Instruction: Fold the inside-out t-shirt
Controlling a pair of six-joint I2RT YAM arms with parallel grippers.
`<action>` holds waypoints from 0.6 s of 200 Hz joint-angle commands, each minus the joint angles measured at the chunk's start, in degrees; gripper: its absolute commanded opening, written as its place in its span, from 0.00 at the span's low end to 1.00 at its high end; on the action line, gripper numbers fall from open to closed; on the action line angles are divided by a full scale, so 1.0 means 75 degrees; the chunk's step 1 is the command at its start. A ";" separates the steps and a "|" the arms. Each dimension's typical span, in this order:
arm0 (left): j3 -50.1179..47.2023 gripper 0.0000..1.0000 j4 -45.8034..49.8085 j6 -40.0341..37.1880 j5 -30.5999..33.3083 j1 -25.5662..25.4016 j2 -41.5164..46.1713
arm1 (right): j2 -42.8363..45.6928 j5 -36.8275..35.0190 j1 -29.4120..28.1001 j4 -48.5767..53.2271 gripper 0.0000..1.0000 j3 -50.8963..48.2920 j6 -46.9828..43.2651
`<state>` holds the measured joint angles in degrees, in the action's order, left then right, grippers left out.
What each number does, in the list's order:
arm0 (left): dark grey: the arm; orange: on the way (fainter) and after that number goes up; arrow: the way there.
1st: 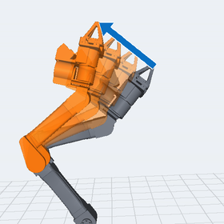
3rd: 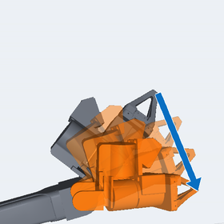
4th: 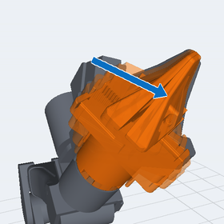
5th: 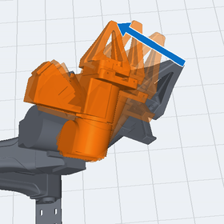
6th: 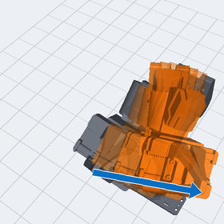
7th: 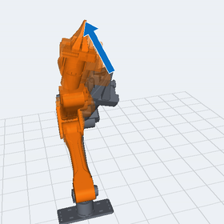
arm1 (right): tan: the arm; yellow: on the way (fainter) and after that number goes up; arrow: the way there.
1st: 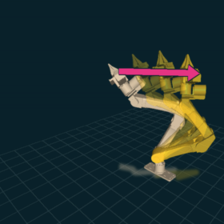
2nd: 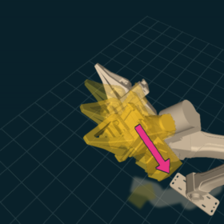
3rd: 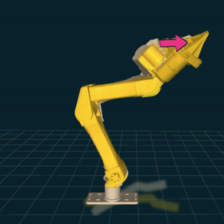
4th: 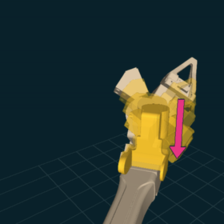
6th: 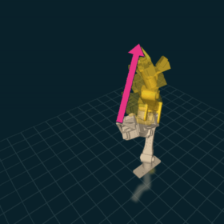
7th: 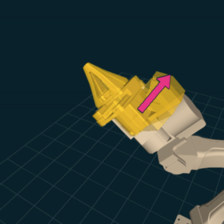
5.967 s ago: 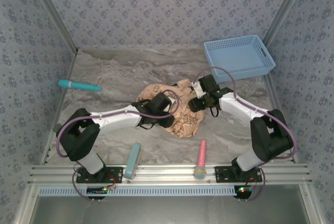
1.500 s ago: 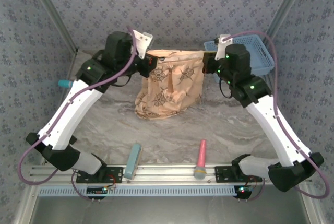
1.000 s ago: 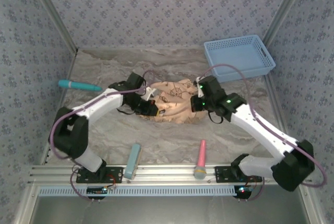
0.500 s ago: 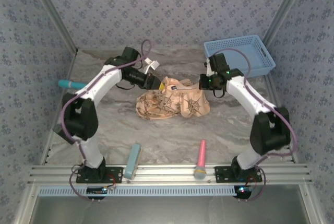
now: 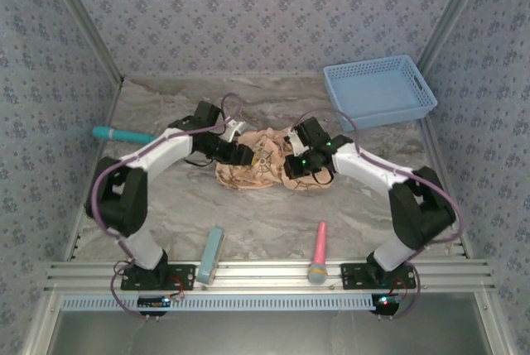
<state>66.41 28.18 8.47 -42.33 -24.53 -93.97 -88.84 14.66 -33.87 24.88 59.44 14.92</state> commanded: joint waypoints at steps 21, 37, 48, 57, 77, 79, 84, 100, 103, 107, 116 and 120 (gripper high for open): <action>-0.0498 0.58 -0.0958 -0.0286 0.1526 -0.0654 0.1283 | 0.2343 -0.0113 -0.0561 -0.1082 0.00 -0.1721 0.0151; -0.0241 0.58 -0.0672 -0.0619 0.2094 -0.1029 0.1015 | 0.3025 -0.0354 -0.0732 -0.1467 0.00 -0.2585 0.0320; -0.0042 0.58 -0.0602 -0.0785 0.2534 -0.1295 0.0763 | 0.3243 -0.0409 -0.0735 -0.1645 0.00 -0.3019 0.0471; 0.0010 0.58 -0.0701 -0.0829 0.2971 -0.1513 0.0553 | 0.3321 -0.0428 -0.0727 -0.1736 0.00 -0.3261 0.0547; 0.0136 0.58 -0.0834 -0.0857 0.3718 -0.1881 0.0027 | 0.3382 -0.0420 -0.0742 -0.1753 0.00 -0.3471 0.0679; 0.0157 0.58 -0.0838 -0.0871 0.3747 -0.1913 -0.0009 | 0.3398 -0.0401 -0.0745 -0.1755 0.00 -0.3478 0.0682; 0.0191 0.58 -0.0860 -0.0897 0.3830 -0.1980 -0.0118 | 0.3430 -0.0386 -0.0768 -0.1759 0.00 -0.3512 0.0704; 0.0334 0.58 -0.1010 -0.0805 0.3999 -0.2089 -0.0305 | 0.3607 -0.0238 -0.0836 -0.1916 0.00 -0.3759 0.0735; 0.0358 0.58 -0.1021 -0.0747 0.4013 -0.2086 -0.0329 | 0.3642 -0.0260 -0.0848 -0.1922 0.00 -0.3810 0.0745; 0.0431 0.58 -0.1037 -0.0669 0.4006 -0.2087 -0.0346 | 0.3683 -0.0307 -0.0868 -0.1922 0.00 -0.3876 0.0761; 0.0552 0.58 -0.1078 -0.0496 0.3971 -0.2074 -0.0383 | 0.3772 -0.0367 -0.0875 -0.1897 0.00 -0.3973 0.0767; 0.0598 0.58 -0.1121 -0.0435 0.3923 -0.2073 -0.0393 | 0.3809 -0.0378 -0.0869 -0.1881 0.00 -0.4003 0.0753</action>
<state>66.43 22.35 3.68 -15.79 -40.25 -96.92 -62.65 12.45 -39.86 12.29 31.33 19.25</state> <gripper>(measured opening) 0.580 0.058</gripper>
